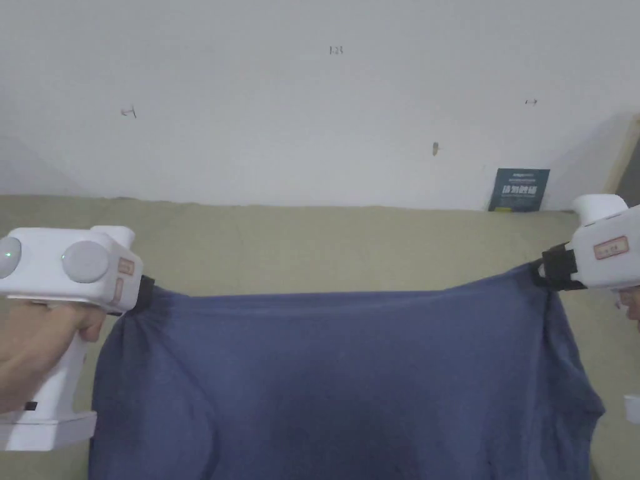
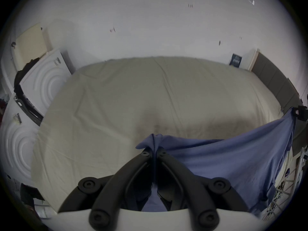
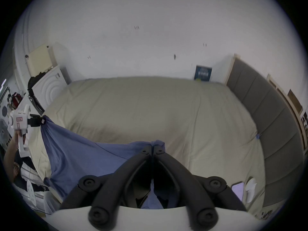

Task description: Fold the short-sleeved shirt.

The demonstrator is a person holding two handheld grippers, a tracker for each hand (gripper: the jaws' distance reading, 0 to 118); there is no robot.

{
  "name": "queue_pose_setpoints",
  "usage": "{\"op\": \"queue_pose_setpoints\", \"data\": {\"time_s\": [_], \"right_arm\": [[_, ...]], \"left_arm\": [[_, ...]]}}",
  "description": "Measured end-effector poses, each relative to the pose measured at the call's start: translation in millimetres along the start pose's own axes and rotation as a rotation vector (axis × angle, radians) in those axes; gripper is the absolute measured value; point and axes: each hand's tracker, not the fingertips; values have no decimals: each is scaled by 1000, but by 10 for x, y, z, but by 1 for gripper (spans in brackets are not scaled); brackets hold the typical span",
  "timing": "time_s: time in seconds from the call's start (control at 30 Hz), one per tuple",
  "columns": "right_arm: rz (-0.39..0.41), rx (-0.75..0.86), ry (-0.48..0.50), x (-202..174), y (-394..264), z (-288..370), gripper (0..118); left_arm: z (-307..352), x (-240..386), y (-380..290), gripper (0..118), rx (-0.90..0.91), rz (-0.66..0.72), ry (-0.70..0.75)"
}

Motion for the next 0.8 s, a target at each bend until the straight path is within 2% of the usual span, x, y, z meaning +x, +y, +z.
{"op": "queue_pose_setpoints", "data": {"time_s": [0.23, 0.43, 0.6, 0.8], "right_arm": [[17, 211, -42, -192, 417, 1199, 2], [28, 338, -77, -288, 769, 1987, 2], [51, 388, -111, -382, 1011, 2307, 2], [56, 401, -115, -424, 1274, 2306, 2]], "left_arm": [[1247, -52, 369, 0, 201, 10, 17], [2046, -110, 629, 0, 330, 15, 34], [2394, -141, 796, 0, 403, 23, 37], [2492, -161, 965, 0, 441, 41, 62]]}}
